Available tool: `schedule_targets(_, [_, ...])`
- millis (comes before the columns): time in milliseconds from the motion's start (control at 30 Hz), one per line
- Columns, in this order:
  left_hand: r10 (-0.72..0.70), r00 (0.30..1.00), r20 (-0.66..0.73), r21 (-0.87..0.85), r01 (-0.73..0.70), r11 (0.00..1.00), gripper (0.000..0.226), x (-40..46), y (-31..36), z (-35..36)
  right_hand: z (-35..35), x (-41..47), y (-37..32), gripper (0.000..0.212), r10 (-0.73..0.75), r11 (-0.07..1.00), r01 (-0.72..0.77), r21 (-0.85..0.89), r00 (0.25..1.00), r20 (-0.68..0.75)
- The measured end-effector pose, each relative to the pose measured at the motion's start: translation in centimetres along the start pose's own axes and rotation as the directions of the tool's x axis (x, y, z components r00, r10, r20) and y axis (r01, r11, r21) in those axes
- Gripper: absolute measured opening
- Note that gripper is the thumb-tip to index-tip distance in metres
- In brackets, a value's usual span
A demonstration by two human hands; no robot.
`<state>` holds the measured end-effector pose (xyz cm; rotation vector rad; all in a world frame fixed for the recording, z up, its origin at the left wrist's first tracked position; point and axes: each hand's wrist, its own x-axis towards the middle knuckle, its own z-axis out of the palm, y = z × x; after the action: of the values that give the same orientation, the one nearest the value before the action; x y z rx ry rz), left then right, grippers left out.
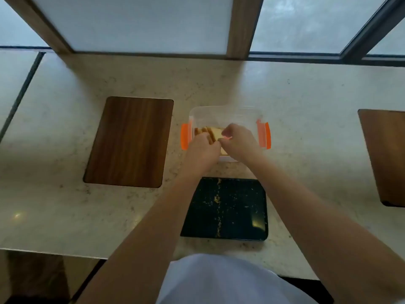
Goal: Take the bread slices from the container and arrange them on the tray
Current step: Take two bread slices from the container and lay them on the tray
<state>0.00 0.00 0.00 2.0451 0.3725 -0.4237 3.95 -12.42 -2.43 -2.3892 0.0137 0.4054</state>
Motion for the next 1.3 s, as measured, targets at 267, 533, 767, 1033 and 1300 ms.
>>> schedule_targets(267, [-0.13,0.991,0.023,0.062,0.128,0.99,0.016,3.5,-0.3,0.9,1.3,3.6,0.3,0.04,0.15,0.979,-0.126,-0.161,0.977,0.151])
schedule_targets(533, [-0.137,0.99,0.016,-0.017,0.137,0.99,0.017,5.2,-0.1,1.4,1.6,4.8,2.4,0.045,0.194,0.98,-0.18,-0.09,0.963,0.185])
schedule_targets(767, [-0.037,0.997,-0.074,0.233,0.054,0.971,0.015,6.9,0.9,3.4,1.0,5.2,3.6,0.048,0.21,0.976,-0.215,0.026,0.969,0.129])
schedule_targets(1033, [0.063,0.994,-0.092,0.52,-0.006,0.854,0.032,8.8,-0.3,4.8,1.1,5.1,5.4,0.059,0.224,0.97,-0.236,0.062,0.962,0.154])
schedule_targets(1300, [0.036,0.999,-0.024,0.493,-0.02,0.87,0.019,9.1,0.3,3.5,0.6,5.7,3.9,0.041,0.246,0.968,-0.229,-0.1,0.947,0.209])
